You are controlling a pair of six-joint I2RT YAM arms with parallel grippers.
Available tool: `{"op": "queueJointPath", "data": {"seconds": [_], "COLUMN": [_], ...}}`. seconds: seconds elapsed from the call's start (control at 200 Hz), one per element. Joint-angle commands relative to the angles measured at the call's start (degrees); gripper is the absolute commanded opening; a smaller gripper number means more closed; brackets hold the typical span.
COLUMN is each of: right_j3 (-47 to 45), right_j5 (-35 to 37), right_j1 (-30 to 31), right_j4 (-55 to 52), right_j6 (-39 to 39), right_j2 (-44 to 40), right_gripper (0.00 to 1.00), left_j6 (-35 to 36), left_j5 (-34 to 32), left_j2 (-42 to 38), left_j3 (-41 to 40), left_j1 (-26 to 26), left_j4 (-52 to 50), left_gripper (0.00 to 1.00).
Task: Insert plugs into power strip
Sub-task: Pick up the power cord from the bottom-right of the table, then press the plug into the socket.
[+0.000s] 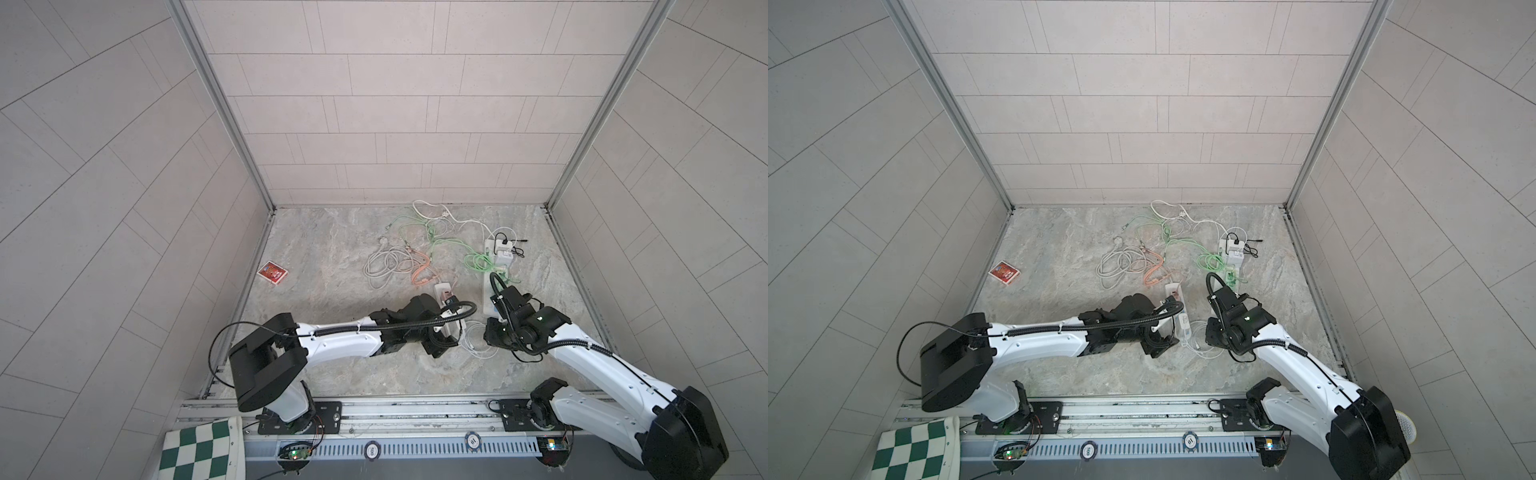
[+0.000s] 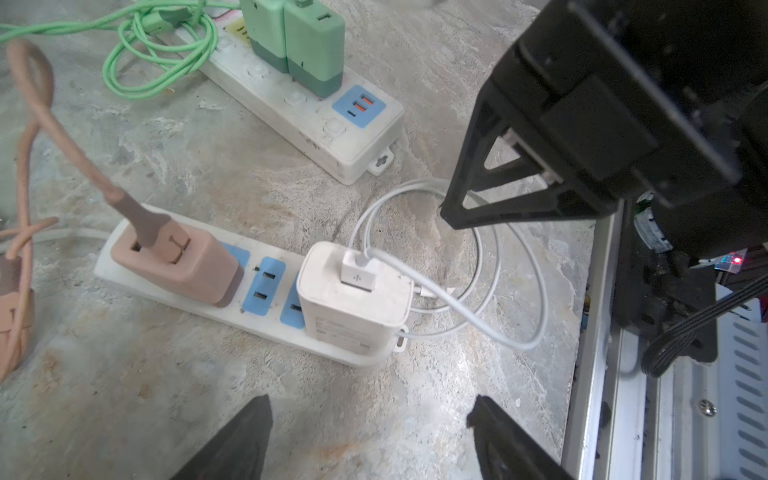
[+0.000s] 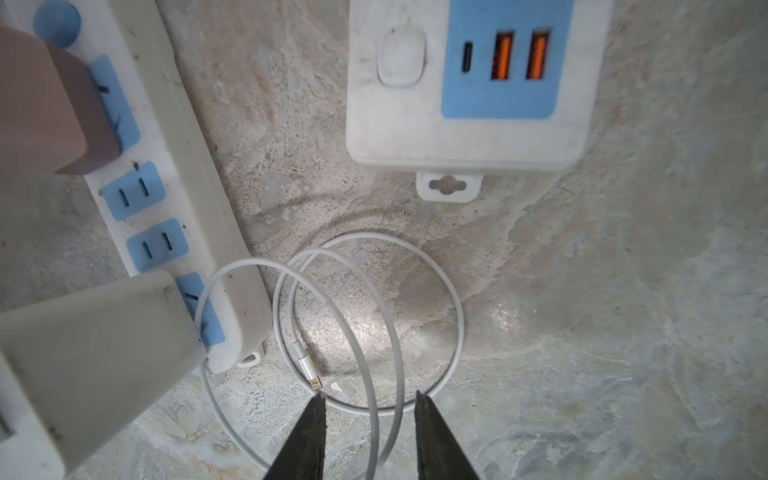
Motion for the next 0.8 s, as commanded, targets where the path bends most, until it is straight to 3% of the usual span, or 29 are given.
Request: {"op": "queueJointPath", "data": {"seconds": [0.0, 0.5, 0.791], "right_j3": [0.6, 0.6, 0.5], "right_j5": [-0.3, -2.7, -3.5], "right_j1": [-0.8, -2.9, -3.2], "right_j4": [0.1, -0.2, -0.2], "right_j6": [-1.3, -3.2, -3.3], "right_j2": [0.2, 0.2, -0.4], "right_gripper": [0.35, 0.28, 0.26], "left_j6": [1.8, 4.8, 10.1], "left_j5": [0.5, 2.2, 4.9], "left_j2": [1.3, 8.2, 11.9], "left_j3": [3.3, 11.2, 15.8], "left_j1": [-0.7, -1.0, -0.9], "left_j4": [-0.3, -7.3, -14.5], "left_gripper": [0.81, 0.79, 0.78]}}
